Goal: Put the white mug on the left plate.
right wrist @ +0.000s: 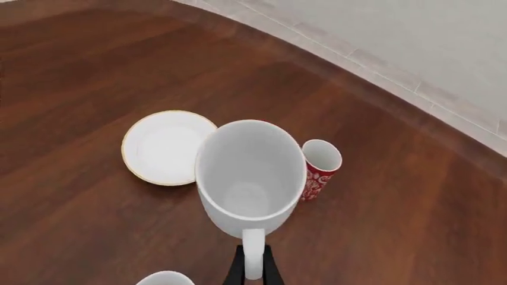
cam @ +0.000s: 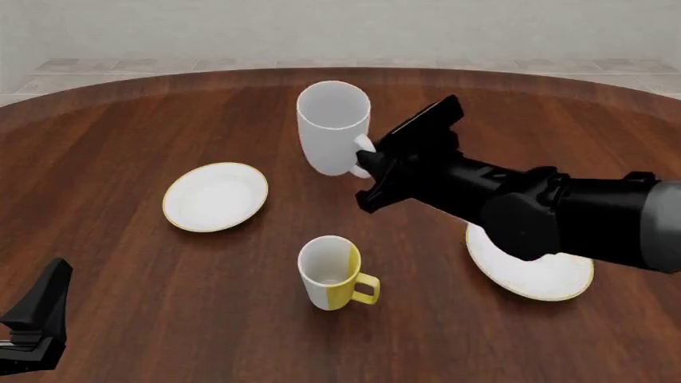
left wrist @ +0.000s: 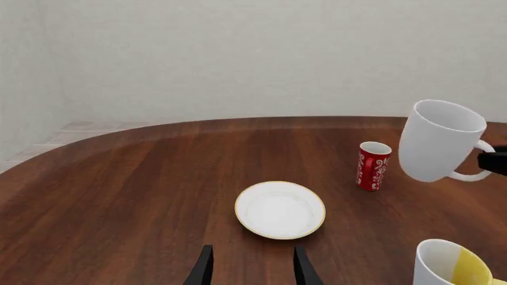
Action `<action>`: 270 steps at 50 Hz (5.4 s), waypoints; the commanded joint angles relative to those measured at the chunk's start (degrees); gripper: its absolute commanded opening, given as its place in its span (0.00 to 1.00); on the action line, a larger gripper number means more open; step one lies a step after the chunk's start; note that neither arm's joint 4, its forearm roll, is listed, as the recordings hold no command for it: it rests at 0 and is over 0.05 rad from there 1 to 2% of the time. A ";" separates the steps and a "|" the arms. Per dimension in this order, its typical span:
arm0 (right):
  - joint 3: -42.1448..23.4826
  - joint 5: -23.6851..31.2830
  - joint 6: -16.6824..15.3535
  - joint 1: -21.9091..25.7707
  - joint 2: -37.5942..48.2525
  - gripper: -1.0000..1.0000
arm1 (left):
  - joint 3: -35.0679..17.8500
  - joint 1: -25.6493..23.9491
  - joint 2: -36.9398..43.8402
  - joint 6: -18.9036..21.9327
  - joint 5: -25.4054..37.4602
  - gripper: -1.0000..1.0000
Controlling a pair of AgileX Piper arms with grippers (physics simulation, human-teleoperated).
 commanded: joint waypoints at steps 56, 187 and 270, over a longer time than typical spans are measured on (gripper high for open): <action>-22.10 4.03 0.96 4.42 18.08 0.00 | 0.00 0.00 0.00 0.00 0.00 1.00; -41.16 9.71 3.21 11.00 33.40 0.00 | 0.00 0.00 0.00 0.00 0.00 1.00; -45.62 10.10 3.95 10.55 41.06 0.00 | 0.00 0.00 0.00 0.00 0.00 1.00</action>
